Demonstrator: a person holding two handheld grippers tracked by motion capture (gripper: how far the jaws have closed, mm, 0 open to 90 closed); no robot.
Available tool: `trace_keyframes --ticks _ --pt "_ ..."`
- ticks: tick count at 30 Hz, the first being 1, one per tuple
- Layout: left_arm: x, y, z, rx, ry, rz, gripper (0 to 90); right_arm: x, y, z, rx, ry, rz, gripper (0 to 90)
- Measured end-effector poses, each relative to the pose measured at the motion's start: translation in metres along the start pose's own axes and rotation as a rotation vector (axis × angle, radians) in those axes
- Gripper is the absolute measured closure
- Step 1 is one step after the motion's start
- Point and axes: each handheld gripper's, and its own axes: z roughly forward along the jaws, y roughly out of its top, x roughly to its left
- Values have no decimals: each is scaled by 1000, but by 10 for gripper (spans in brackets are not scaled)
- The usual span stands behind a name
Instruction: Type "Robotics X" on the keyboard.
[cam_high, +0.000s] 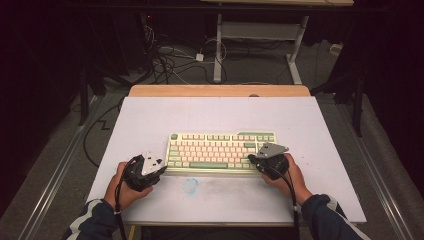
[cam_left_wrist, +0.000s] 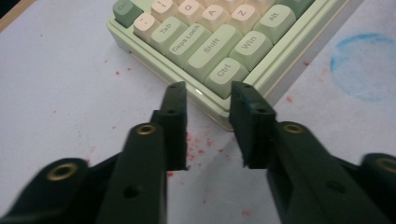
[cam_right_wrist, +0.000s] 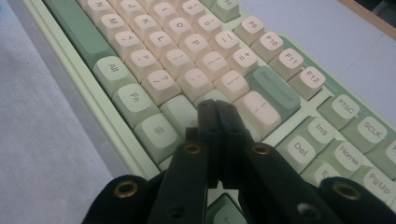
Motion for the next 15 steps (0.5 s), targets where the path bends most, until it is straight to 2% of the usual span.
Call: trace_keyframes --ticks 2,4,8,15 --pt "0 1 -1 13 -11 9 801 0 0 0 -2 -1 0 900" --pt "-1 2 -2 1 -33 9 858 0 -1 0 -4 -1 0 900" --pt "-5 7 -2 -3 -59 1 869 1 -1 0 -3 -6 -1 900" --pt "-9 14 6 9 -79 -13 865 3 -2 0 -9 -14 -10 900"
